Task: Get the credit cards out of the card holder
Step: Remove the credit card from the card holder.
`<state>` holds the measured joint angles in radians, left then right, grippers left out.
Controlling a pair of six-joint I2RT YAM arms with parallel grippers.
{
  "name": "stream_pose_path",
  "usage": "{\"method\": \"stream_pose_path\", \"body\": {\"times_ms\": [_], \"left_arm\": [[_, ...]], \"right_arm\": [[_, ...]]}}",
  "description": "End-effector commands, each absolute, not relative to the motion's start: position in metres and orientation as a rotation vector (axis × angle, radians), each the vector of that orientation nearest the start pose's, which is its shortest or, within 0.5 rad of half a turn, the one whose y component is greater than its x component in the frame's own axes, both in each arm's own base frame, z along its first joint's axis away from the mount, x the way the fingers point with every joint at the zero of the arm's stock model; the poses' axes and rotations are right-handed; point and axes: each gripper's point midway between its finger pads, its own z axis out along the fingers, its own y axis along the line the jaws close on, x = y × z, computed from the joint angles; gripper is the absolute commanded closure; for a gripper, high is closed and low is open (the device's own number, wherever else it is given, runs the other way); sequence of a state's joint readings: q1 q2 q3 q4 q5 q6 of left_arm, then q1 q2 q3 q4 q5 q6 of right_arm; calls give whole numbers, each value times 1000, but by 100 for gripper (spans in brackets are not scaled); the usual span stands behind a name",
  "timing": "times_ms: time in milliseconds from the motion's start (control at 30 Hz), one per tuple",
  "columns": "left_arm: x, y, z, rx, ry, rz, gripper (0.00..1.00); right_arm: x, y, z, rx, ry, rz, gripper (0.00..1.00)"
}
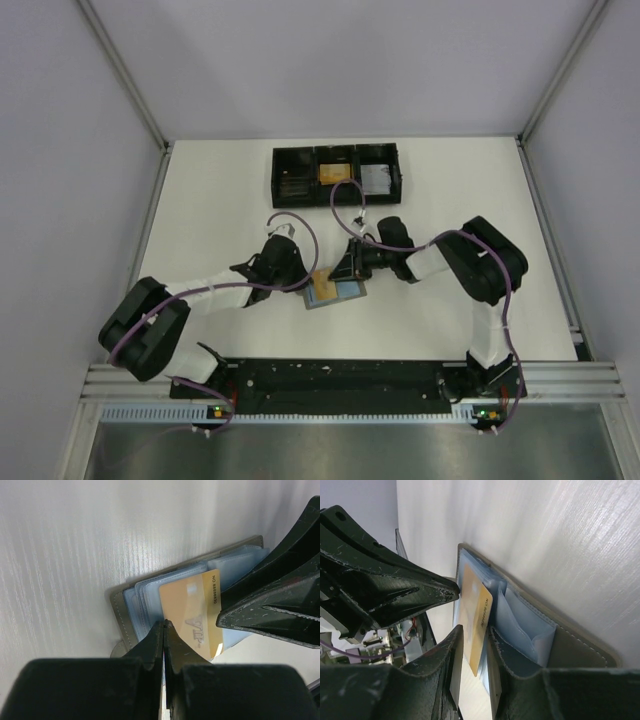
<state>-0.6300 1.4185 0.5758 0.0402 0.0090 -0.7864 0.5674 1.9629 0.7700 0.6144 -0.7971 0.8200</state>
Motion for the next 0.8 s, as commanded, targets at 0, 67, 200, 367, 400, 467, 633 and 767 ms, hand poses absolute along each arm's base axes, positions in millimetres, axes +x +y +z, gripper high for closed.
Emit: {"method": "stream_pose_path", "body": {"times_ms": [0,67,200,367,400,467,633,767], "left_arm": [[240,-204,2,-199,2589,-509,100],[240,-205,2,-197,2587,-517,100],[239,-205,0,-197,2596,-518,100],[239,-204,1,-199,2594,-518,100],[238,-204,1,-197,2594,-518,100],[238,-204,1,-193,2593,-519,100],[240,-206,2,-179,2592,-528,100],[239,-207,1,-174,2594,-532,100]], "right_arm": [[256,344,38,-281,2374,1608,77],[255,345,36,-281,2378,1608,80],[258,345,34,-287,2387,1585,92],[271,329,30,-246,2410,1519,100],[274,324,30,-236,2413,1507,100],[281,315,31,-214,2415,1477,100],[281,317,33,-233,2421,1489,96],[277,324,33,-256,2428,1514,82]]}}
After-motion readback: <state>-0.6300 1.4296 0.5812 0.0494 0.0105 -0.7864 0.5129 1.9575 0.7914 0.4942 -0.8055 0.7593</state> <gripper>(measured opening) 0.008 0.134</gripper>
